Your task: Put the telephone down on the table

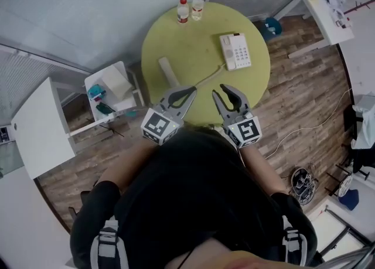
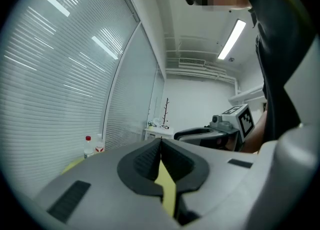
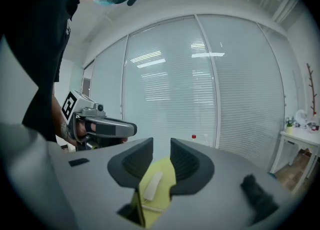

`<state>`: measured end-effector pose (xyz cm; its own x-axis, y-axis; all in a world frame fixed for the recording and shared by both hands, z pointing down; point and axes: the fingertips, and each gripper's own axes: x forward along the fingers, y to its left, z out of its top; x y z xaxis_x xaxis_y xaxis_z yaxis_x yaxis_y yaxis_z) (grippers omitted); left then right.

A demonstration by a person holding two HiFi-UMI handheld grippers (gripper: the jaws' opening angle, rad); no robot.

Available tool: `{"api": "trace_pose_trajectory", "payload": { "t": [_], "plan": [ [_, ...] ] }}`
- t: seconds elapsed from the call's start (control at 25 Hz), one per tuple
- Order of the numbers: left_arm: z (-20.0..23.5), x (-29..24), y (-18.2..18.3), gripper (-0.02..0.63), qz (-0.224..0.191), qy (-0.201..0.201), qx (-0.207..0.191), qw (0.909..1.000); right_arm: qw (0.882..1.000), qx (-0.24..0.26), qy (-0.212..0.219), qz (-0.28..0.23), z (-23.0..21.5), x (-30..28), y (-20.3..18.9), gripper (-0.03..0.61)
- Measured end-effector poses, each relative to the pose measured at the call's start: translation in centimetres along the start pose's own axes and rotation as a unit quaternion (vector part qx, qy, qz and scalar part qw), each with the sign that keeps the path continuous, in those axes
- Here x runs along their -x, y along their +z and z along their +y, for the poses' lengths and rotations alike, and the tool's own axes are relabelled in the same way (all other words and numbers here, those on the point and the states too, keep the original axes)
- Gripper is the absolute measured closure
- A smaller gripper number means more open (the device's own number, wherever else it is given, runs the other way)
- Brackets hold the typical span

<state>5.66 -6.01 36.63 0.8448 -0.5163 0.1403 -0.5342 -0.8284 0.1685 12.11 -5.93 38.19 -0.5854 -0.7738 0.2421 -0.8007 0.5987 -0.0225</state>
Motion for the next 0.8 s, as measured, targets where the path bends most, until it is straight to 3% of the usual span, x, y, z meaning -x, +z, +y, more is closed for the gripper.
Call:
{"api": "trace_pose_trajectory", "payload": {
  "t": [0.24,0.8],
  "plan": [
    [-1.8,-1.9,2.1,0.601,-0.016,-0.007,-0.011,0.9998,0.999,-0.011,-0.009,-0.043,-1.4,1.3,2.4,0.555],
    [-3.1,-2.7,2.6,0.601,-0.011,-0.016,-0.018,0.9997,0.998,-0.02,-0.002,-0.059,-1.4,2.5,3.7,0.561]
  ]
}}
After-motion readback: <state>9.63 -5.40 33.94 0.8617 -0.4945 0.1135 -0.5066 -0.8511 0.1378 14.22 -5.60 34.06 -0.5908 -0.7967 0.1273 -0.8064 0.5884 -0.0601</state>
